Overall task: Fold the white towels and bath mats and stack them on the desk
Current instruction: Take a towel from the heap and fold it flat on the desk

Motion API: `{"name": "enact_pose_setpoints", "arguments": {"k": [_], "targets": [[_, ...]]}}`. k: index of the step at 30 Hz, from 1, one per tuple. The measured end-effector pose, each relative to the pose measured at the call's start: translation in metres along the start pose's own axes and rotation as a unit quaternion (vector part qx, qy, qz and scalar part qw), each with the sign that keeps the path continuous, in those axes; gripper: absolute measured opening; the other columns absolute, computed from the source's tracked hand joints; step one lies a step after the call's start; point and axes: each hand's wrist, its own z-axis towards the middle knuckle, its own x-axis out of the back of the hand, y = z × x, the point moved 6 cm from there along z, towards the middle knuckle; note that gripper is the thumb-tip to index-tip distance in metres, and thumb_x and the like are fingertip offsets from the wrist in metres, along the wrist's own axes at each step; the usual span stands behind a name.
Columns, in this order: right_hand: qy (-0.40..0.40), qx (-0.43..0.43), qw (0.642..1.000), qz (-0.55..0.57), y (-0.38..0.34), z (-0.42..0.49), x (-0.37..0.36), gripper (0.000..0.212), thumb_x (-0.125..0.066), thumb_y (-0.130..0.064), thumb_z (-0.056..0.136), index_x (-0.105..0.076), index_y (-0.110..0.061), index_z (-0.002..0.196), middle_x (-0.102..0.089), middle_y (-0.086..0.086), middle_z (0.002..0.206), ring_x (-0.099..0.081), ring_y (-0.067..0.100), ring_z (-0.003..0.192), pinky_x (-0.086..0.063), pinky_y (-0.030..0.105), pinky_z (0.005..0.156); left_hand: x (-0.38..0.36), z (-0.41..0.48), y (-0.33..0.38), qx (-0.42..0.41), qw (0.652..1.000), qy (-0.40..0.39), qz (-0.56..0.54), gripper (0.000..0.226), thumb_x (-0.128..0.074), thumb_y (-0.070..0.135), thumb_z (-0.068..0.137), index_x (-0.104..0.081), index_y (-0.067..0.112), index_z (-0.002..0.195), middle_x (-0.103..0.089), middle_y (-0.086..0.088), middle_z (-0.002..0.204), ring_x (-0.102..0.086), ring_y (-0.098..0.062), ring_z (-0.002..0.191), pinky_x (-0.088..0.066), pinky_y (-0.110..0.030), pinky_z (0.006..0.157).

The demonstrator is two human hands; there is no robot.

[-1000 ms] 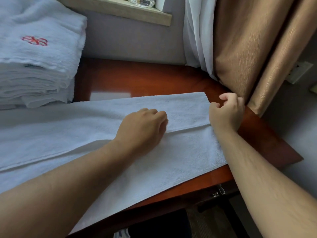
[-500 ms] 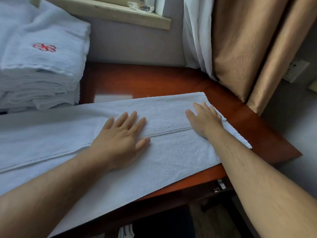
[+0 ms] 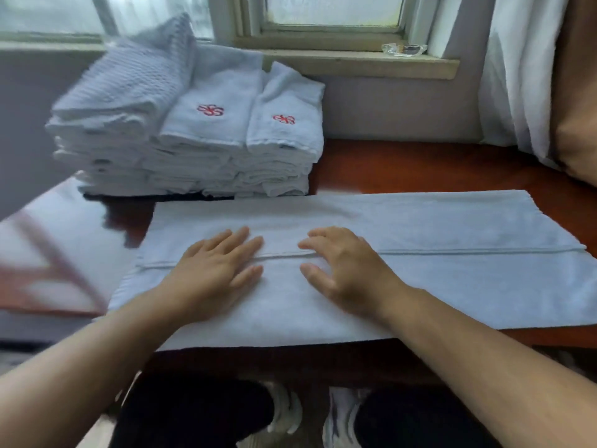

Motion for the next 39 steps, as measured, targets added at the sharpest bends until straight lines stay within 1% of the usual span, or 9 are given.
{"name": "enact_pose_setpoints", "arguments": {"k": [5,10,14,17,20,25,30,36,39], "targets": [[-0.055,0.007,0.998,-0.040,-0.007,0.011,-0.029,0.054,-0.039,-0.055,0.100,-0.045,-0.033,0.148,-0.033,-0.008,0.162,-0.024,0.012,0.149,-0.017,0.038,0.119,0.011,-0.033,-0.084,0.126,0.991,0.036,-0.008,0.064,-0.013,0.060,0.101,-0.015,0.036,0.160,-0.005,0.010,0.168,-0.002,-0.013,0.155,-0.006,-0.042,0.125],[0.049,0.110,0.993,-0.022,-0.036,-0.001,-0.012,0.040,-0.052,-0.054,0.094,-0.067,-0.025,0.116,-0.061,-0.003,0.122,-0.051,0.018,0.117,-0.045,0.047,0.099,0.027,-0.071,-0.044,-0.082,0.986,0.131,-0.069,0.054,-0.038,0.071,0.094,-0.047,0.044,0.139,-0.045,0.017,0.143,-0.033,-0.010,0.137,-0.030,-0.036,0.112],[-0.122,0.149,0.974,-0.118,-0.060,-0.026,-0.035,0.086,-0.049,-0.086,0.071,-0.037,-0.039,0.141,-0.039,-0.007,0.143,-0.033,0.016,0.132,-0.032,0.037,0.112,0.010,-0.090,-0.012,-0.163,0.982,0.096,0.023,0.088,-0.057,0.078,0.076,-0.023,0.036,0.146,-0.030,0.008,0.152,-0.029,-0.015,0.138,-0.030,-0.035,0.112],[-0.088,0.171,0.968,-0.159,-0.065,-0.038,-0.033,0.065,-0.069,-0.052,0.083,-0.049,-0.024,0.138,-0.048,0.002,0.143,-0.046,0.025,0.130,-0.040,0.039,0.105,0.013,-0.095,-0.005,-0.173,0.976,0.131,0.017,0.060,-0.064,0.043,0.080,-0.035,0.030,0.130,-0.042,0.003,0.143,-0.041,-0.020,0.129,-0.040,-0.036,0.105],[0.006,0.195,0.974,-0.114,-0.074,-0.038,-0.012,0.022,-0.065,-0.028,0.090,-0.068,-0.013,0.107,-0.069,0.004,0.108,-0.064,0.029,0.097,-0.052,0.041,0.080,0.029,-0.094,-0.008,-0.168,0.974,0.153,-0.023,0.031,-0.058,0.031,0.087,-0.052,0.027,0.117,-0.056,0.007,0.123,-0.054,-0.017,0.111,-0.047,-0.031,0.090],[0.027,0.050,0.983,-0.177,-0.062,-0.017,0.007,0.024,-0.043,-0.039,0.100,-0.052,-0.022,0.085,-0.063,-0.003,0.080,-0.058,0.027,0.076,-0.041,0.036,0.060,0.049,-0.087,-0.008,-0.110,0.964,0.242,-0.004,0.025,-0.048,0.011,0.097,-0.053,0.020,0.120,-0.061,0.002,0.105,-0.059,-0.023,0.089,-0.047,-0.037,0.071],[0.003,-0.069,0.984,-0.165,-0.034,0.013,0.017,0.030,-0.036,-0.050,0.105,-0.043,-0.027,0.087,-0.063,0.003,0.090,-0.059,0.030,0.082,-0.034,0.036,0.064,0.062,-0.066,-0.005,-0.116,0.963,0.228,0.088,0.039,-0.058,0.040,0.092,-0.048,0.020,0.124,-0.059,0.001,0.107,-0.063,-0.026,0.078,-0.050,-0.041,0.059],[0.010,-0.034,0.989,-0.142,-0.012,0.056,0.029,0.032,-0.045,-0.053,0.101,-0.043,-0.027,0.081,-0.048,-0.006,0.073,-0.059,0.030,0.082,-0.032,0.035,0.062,0.091,-0.011,-0.050,-0.010,0.984,0.179,-0.026,0.032,-0.060,0.022,0.086,-0.057,0.027,0.118,-0.062,0.002,0.116,-0.058,-0.025,0.109,-0.047,-0.039,0.090],[-0.005,-0.016,0.992,-0.124,0.002,0.079,0.027,0.035,-0.050,-0.053,0.098,-0.044,-0.026,0.077,-0.048,-0.010,0.070,-0.053,0.025,0.073,-0.032,0.034,0.058,0.092,0.014,-0.077,0.049,0.991,0.125,-0.024,0.014,-0.054,0.025,0.094,-0.061,0.032,0.104,-0.066,0.004,0.108,-0.057,-0.023,0.103,-0.048,-0.039,0.087]]}}
